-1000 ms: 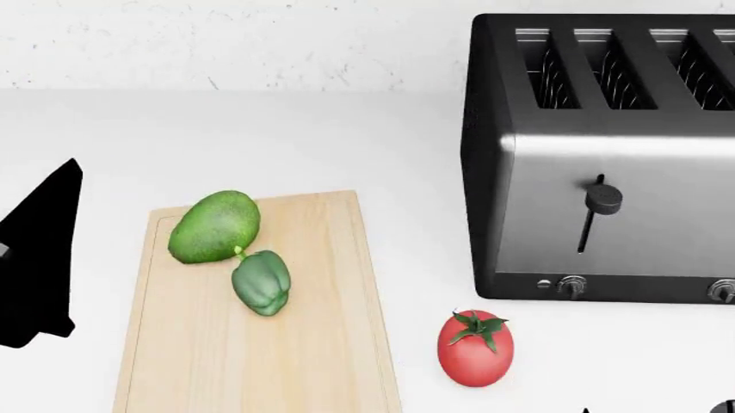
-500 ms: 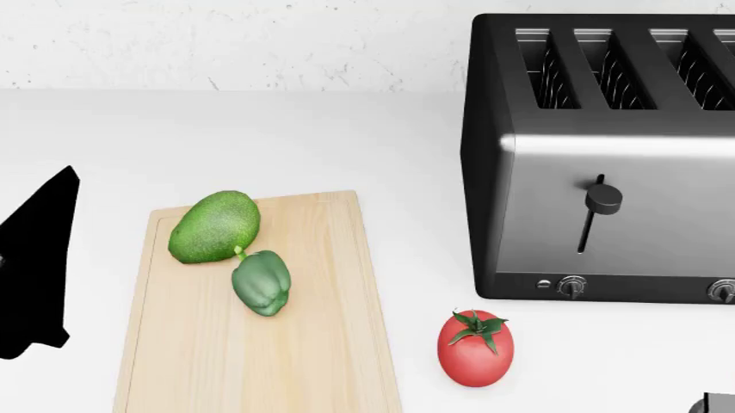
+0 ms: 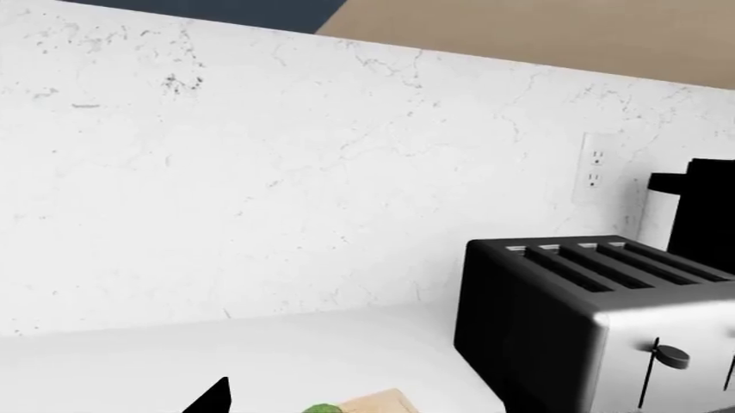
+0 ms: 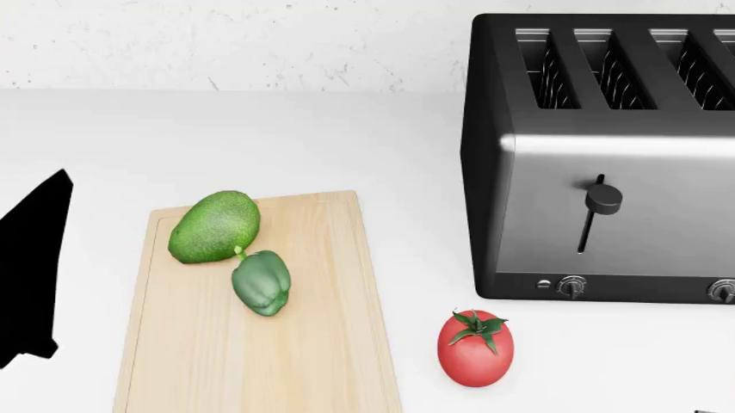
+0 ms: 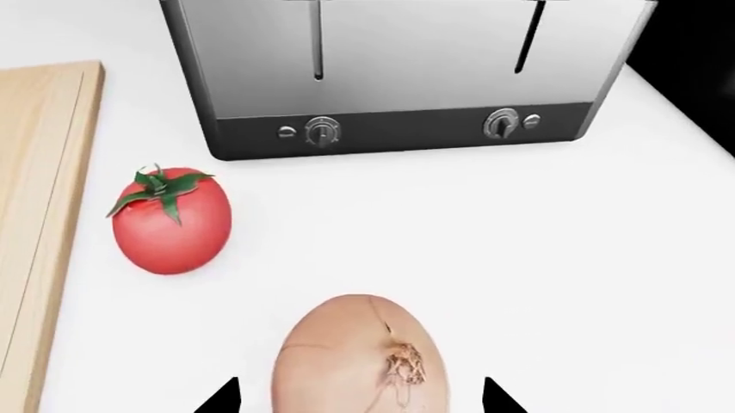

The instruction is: Place the avocado, onion, tomato and bell pepper on the cutting board.

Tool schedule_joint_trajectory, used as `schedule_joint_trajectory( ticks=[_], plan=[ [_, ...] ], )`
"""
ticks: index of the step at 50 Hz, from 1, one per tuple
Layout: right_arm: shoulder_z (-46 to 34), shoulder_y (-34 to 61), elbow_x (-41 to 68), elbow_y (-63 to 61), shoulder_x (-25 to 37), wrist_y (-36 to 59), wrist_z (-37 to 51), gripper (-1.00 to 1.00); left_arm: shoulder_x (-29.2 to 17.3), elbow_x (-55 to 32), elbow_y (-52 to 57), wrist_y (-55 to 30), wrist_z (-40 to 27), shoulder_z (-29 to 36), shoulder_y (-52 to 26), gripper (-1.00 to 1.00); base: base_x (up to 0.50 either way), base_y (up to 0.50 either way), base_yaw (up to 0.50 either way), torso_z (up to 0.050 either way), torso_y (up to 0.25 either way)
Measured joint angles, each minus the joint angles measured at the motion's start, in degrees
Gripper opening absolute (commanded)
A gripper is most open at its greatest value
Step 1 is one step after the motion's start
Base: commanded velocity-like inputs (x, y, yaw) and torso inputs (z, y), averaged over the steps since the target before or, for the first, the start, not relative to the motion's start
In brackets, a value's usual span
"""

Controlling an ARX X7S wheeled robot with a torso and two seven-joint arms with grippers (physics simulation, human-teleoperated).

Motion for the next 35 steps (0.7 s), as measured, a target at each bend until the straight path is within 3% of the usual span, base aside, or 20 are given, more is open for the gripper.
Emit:
schedule_joint_trajectory(
  ticks=[35],
  plan=[
    [-3.96, -0.11, -9.79, 8.00, -4.32, 1.48, -8.07, 1.00, -2.11, -4.13, 1.38, 0.70, -2.09, -0.34, -0.71, 1.00, 0.00, 0.00, 0.00, 0.000, 0.000]
  ],
)
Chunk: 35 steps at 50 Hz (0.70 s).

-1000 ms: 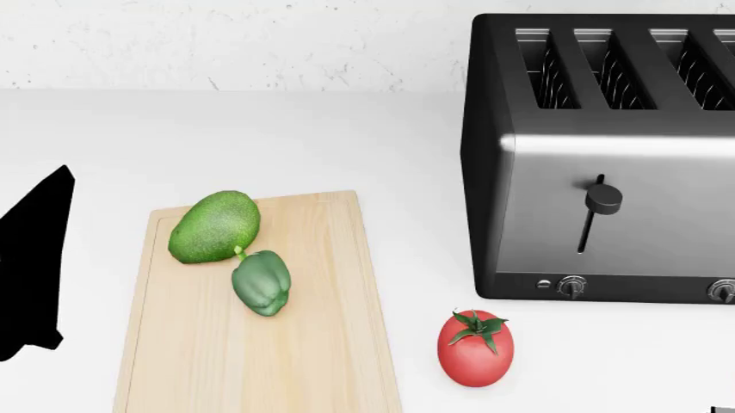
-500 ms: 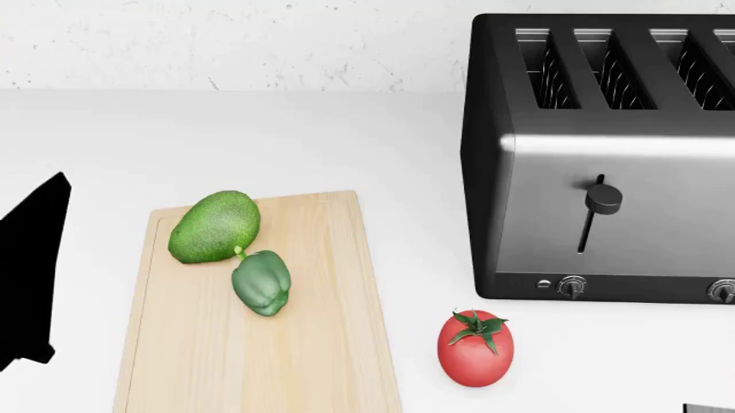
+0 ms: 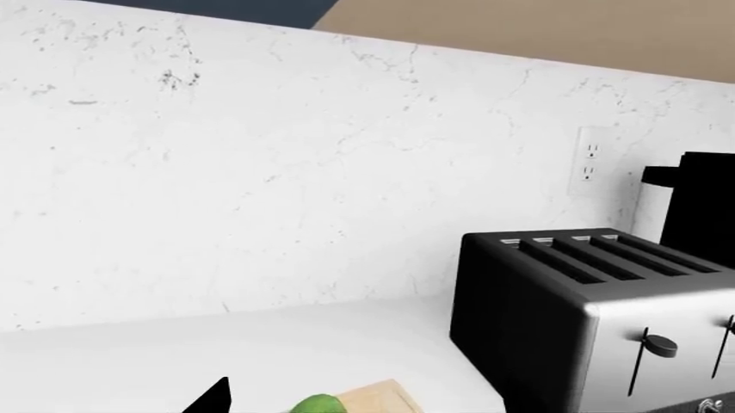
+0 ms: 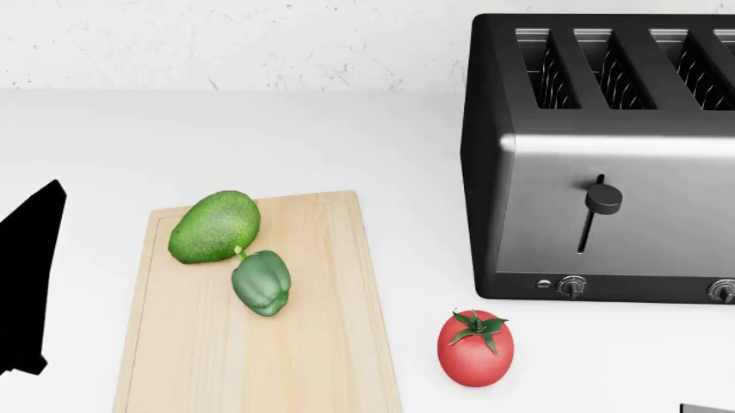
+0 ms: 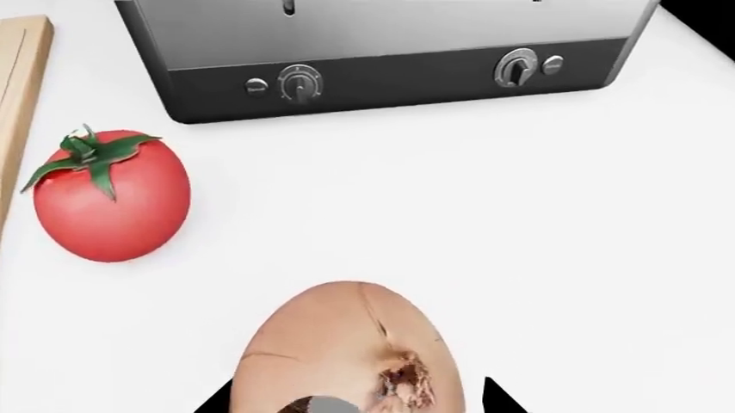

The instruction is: Place the avocado, onion, tomato and bell pepper on the cutting board.

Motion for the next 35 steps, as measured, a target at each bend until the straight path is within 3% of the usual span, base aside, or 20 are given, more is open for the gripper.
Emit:
schedule_joint_trajectory(
  ticks=[10, 11, 26, 35],
  plan=[
    [-1.00, -0.34, -1.96, 1.68, -0.93, 0.15, -1.87, 1.00, -0.33, -0.91, 0.24, 0.14, -0.42, 0.07, -0.48, 1.00, 0.00, 0.00, 0.00, 0.000, 0.000],
    [-1.10, -0.37, -2.12, 1.82, -1.02, 0.16, -2.03, -1.00, -0.36, -0.99, 0.26, 0.15, -0.46, 0.09, -0.54, 1.00, 0.00, 0.00, 0.00, 0.000, 0.000],
    [-0.92, -0.49, -0.85, 1.70, -1.20, -1.01, -1.64, -1.00, -0.61, -1.70, 0.39, 0.23, -1.12, 0.34, -1.09, 1.00, 0.00, 0.00, 0.00, 0.000, 0.000],
    [-0.43, 3.28, 5.95, -2.55, 2.06, -2.21, 2.39, -1.00, -0.10, -1.13, 0.08, 0.07, -1.26, 0.86, -1.43, 1.00, 0.00, 0.00, 0.00, 0.000, 0.000]
  ],
)
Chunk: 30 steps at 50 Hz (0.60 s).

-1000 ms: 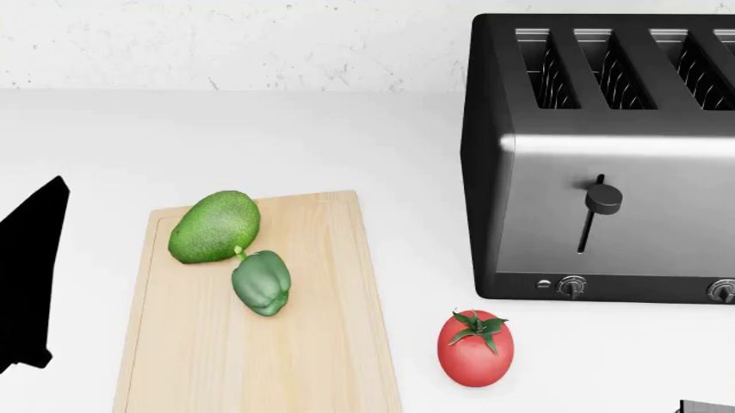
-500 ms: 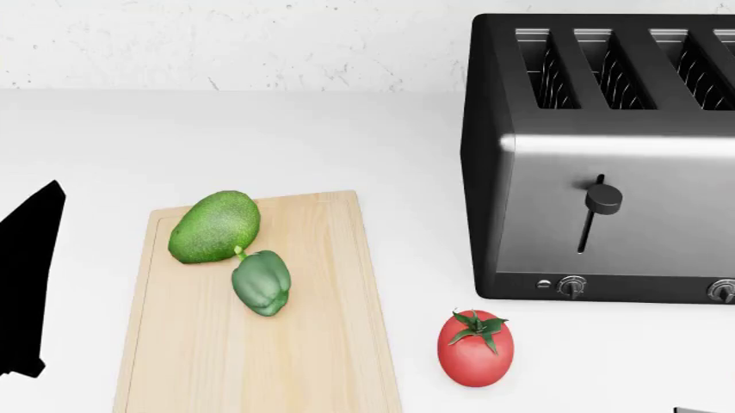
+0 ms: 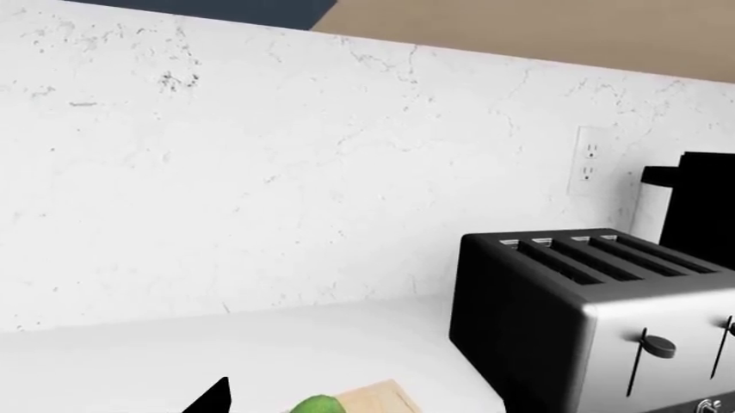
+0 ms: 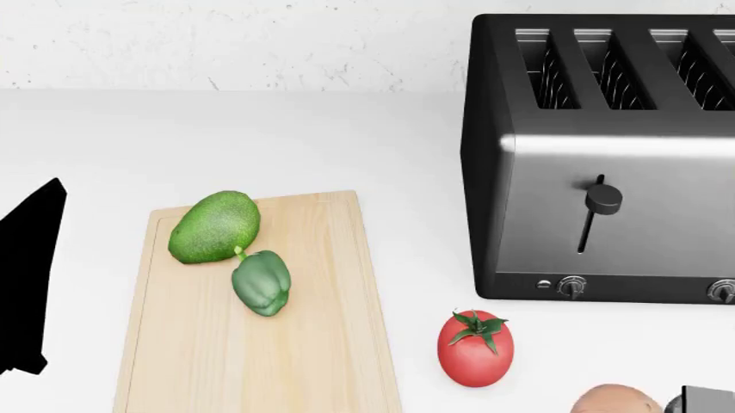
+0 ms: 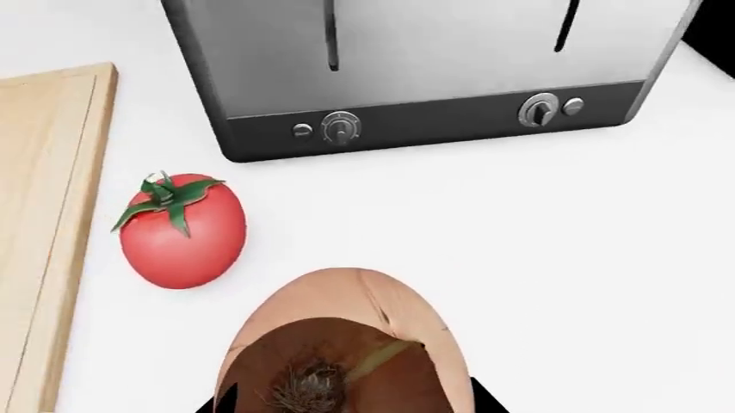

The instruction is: Place the avocado, onion, tomato and bell pepper on the cutting board.

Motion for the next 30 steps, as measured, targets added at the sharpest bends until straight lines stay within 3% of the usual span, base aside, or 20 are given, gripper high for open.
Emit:
schedule_joint_trajectory(
  ticks=[17, 30],
  plan=[
    [-8.23, 27.42, 20.59, -7.97, 9.52, -3.08, 12.38, -1.00, 3.55, 5.56, -1.51, -0.49, 1.01, 1.81, 0.09, 1.00, 0.00, 0.00, 0.00, 0.000, 0.000],
    [-22.15, 49.36, 27.22, -6.25, 2.60, 0.60, 16.25, -1.00, 4.82, 9.34, -2.74, 0.11, 1.24, 1.38, 0.06, 1.00, 0.00, 0.00, 0.00, 0.000, 0.000]
  ],
)
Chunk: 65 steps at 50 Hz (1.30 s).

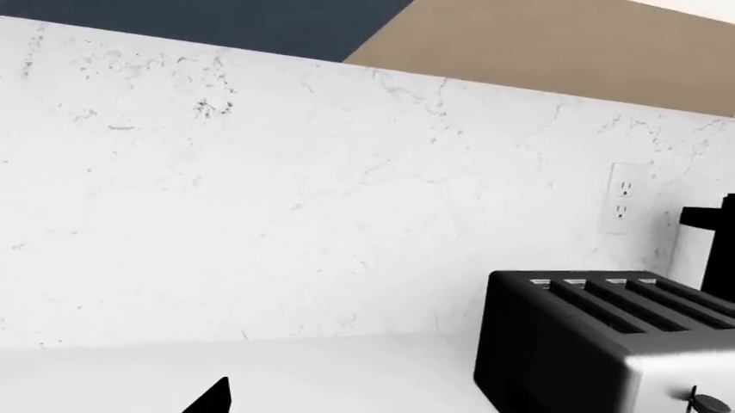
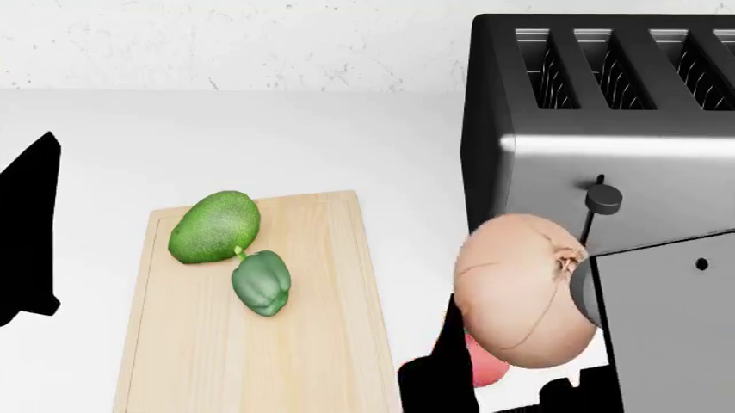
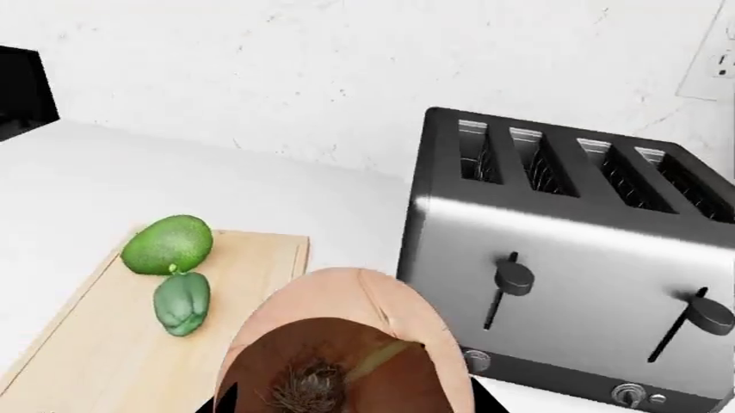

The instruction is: Place the avocado, onion, tomato and bell pepper on the cutting board.

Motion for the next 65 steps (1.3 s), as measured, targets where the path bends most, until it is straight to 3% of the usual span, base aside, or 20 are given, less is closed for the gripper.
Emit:
schedule_joint_trajectory(
  ticks=[8, 16, 40, 65],
  plan=[
    [-6.32, 8.47, -0.28, 3.27, -6.89, 3.13, -1.32, -1.00, -0.28, 0.75, -0.19, 0.61, -1.02, -0.91, -0.12, 1.00, 0.00, 0.00, 0.00, 0.000, 0.000],
    [-9.43, 10.58, -5.23, 7.36, -13.36, 6.27, -6.53, -1.00, -1.02, 0.49, 0.22, 1.18, -2.15, -1.88, -0.01, 1.00, 0.00, 0.00, 0.00, 0.000, 0.000],
    [-15.54, 3.51, -22.56, 15.09, -26.62, 11.00, -22.46, -1.00, -3.25, -0.93, 1.20, 2.52, -4.01, -4.27, 1.52, 1.00, 0.00, 0.00, 0.00, 0.000, 0.000],
    [-20.73, -2.23, -38.57, 22.67, -32.49, 10.69, -36.88, -1.00, -3.80, -1.15, 1.55, 2.93, -4.41, -4.70, 2.60, 1.00, 0.00, 0.00, 0.00, 0.000, 0.000]
  ],
)
